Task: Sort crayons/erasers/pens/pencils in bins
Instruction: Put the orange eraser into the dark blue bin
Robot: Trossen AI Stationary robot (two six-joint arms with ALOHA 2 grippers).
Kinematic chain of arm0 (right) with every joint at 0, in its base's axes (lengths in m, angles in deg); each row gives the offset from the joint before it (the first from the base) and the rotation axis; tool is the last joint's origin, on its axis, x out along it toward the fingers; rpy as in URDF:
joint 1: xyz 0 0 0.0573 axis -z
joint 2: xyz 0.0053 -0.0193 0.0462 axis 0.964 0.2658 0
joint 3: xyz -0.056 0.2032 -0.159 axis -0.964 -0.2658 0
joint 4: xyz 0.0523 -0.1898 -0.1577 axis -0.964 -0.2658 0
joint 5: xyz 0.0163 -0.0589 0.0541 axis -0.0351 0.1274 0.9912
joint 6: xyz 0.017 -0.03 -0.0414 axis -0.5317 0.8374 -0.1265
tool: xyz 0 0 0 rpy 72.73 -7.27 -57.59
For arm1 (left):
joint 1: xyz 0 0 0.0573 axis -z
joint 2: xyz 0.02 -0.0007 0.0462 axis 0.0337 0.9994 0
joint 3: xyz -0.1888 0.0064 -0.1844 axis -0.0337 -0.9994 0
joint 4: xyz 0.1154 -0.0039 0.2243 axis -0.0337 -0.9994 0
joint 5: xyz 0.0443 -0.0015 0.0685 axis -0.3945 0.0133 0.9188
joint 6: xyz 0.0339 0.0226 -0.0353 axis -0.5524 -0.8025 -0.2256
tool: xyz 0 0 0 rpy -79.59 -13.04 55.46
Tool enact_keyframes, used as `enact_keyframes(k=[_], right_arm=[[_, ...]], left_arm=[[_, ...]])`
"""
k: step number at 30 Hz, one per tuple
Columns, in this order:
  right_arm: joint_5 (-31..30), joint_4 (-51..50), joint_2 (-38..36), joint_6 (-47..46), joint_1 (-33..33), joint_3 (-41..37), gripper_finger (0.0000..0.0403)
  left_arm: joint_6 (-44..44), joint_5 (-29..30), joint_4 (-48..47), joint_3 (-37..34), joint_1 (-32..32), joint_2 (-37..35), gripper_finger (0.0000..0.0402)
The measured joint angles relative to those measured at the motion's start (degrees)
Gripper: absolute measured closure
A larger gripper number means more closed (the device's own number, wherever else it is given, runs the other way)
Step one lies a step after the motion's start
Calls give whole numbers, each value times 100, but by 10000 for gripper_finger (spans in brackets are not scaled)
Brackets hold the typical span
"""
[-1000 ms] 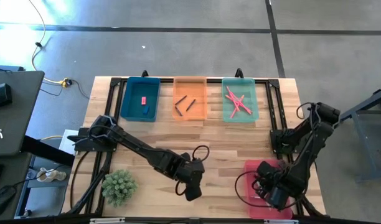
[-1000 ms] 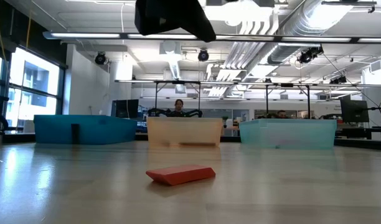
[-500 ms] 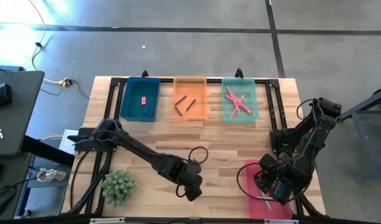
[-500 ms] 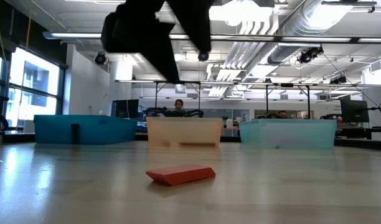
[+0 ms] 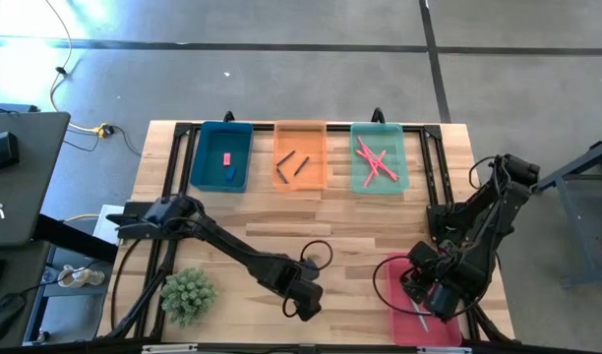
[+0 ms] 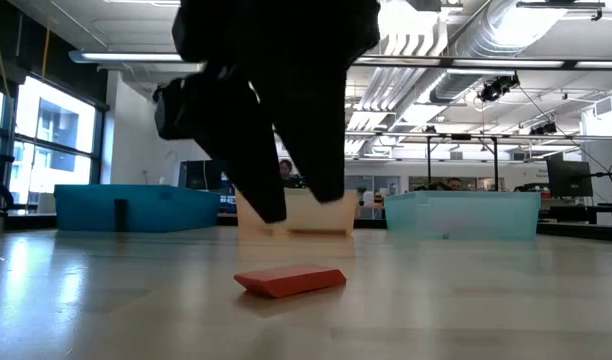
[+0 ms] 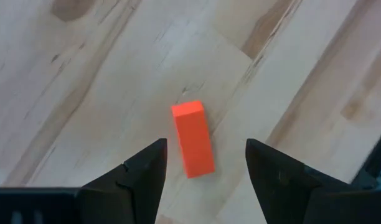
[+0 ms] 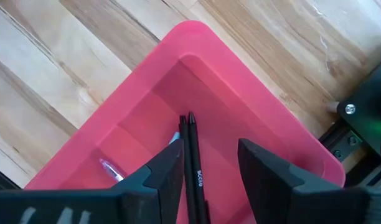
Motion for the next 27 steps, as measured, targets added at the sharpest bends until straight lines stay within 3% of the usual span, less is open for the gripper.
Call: enact_keyframes(k=[14, 27], right_arm=[[-5, -10, 0, -44, 0, 0, 258], [-11, 8, 0, -99, 0, 0, 258]], left_arm=[[-155, -15, -15, 16, 25, 402, 197], [-1246, 342, -364, 73, 92, 704, 198]])
